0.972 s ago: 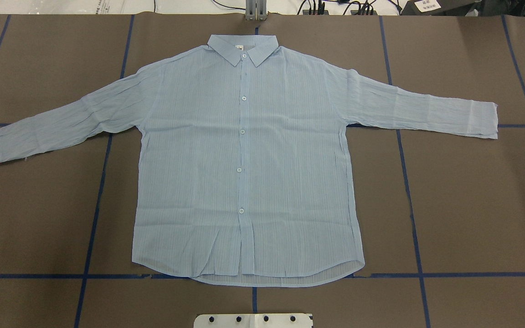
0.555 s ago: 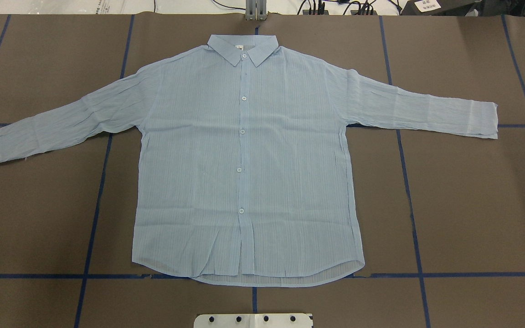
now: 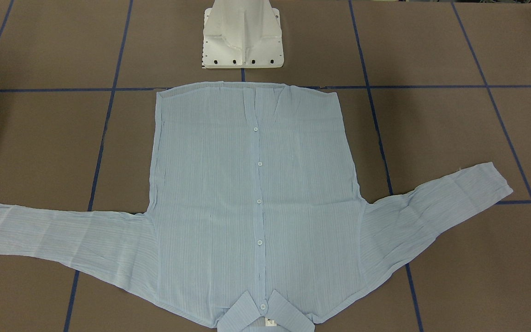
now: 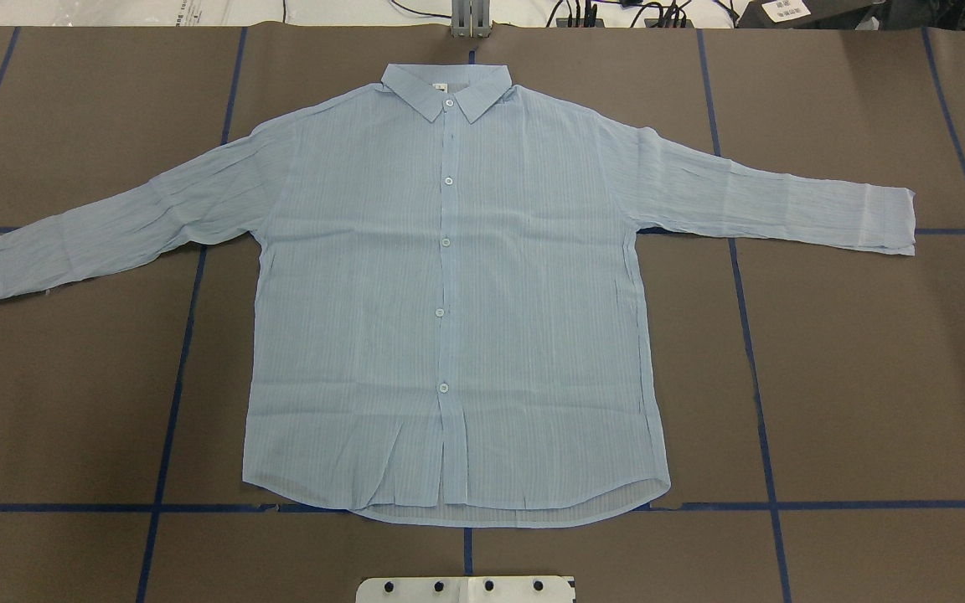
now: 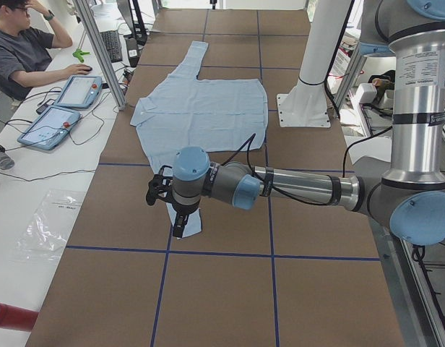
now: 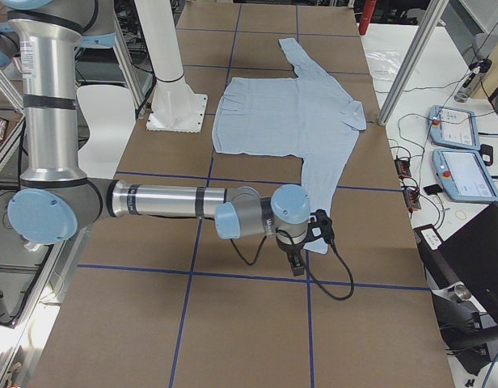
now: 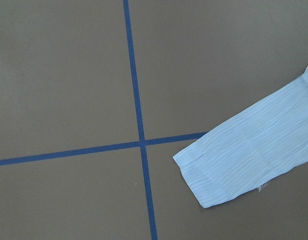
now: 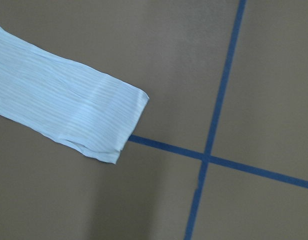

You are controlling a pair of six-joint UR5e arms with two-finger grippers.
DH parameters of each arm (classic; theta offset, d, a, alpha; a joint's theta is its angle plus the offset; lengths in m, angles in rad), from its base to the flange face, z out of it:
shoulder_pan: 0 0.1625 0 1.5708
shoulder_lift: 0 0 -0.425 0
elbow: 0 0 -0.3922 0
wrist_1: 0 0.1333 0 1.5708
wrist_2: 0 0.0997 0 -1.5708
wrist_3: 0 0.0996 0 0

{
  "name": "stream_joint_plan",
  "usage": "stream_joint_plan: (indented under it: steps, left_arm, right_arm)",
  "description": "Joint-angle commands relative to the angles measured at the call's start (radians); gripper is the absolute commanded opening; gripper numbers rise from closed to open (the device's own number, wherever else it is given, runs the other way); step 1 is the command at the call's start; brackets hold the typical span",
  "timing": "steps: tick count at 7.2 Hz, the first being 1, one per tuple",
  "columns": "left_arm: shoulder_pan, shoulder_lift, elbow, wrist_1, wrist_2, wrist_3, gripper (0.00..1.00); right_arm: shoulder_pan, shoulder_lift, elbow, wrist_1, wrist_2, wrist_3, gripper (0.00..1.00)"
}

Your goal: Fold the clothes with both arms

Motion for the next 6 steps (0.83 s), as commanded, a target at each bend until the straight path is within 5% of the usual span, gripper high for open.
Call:
stream_joint_plan:
  steps: [1,3,6]
  left_arm:
    - [-0.001,-0.002,0.047,-0.097,-0.003,-0.001,1.0]
    - [-0.001,0.002,0.038,-0.169,-0.005,-0.004,1.0]
    - [0.002,-0.011,0.046,-0.16,-0.003,-0.006,1.0]
  right_arm:
    - [-0.082,0.057,-0.107,0.162,-0.01,0.088,1.0]
    - [-0.112,0.059,-0.202,0.355,-0.013,0.239,1.0]
    - [-0.212,0.073,-0.23,0.404,-0.119,0.377,1.0]
